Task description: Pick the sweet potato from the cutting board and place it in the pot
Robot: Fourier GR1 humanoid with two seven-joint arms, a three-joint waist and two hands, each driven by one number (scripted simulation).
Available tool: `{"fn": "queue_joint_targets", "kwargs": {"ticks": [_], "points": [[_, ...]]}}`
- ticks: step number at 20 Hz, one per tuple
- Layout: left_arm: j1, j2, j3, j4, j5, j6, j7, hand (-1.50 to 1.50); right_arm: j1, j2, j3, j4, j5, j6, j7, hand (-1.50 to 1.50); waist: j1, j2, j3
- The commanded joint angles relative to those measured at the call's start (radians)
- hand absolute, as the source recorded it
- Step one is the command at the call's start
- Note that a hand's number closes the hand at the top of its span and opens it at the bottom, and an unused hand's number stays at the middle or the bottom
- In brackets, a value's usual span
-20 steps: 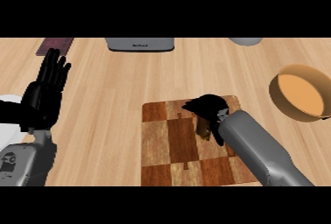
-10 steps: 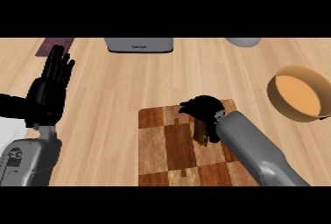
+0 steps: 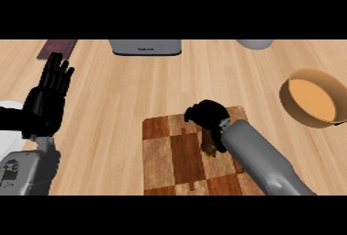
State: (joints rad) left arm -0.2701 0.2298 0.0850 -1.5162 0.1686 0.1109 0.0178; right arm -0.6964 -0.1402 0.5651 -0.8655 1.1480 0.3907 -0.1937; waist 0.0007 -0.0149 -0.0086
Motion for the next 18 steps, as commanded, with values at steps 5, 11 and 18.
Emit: {"fn": "queue_joint_targets", "kwargs": {"ticks": [5,11,18], "points": [[-0.029,-0.023,-0.027,-0.020,-0.014,0.017,0.022,0.00,-0.148,0.137,-0.327,0.020,-0.081,-0.193,0.489,1.50,0.024,0.023,0.012],[-0.017,-0.022,-0.042,-0.008,-0.025,-0.002,-0.002,0.00,-0.278,0.139,-0.404,-0.007,-0.085,-0.448,0.862,1.50,0.061,0.023,0.008],[-0.016,-0.026,-0.030,0.019,-0.016,-0.003,-0.003,0.00,-0.442,0.140,-0.363,0.025,0.145,-0.629,1.250,1.50,0.035,0.019,0.007]]}}
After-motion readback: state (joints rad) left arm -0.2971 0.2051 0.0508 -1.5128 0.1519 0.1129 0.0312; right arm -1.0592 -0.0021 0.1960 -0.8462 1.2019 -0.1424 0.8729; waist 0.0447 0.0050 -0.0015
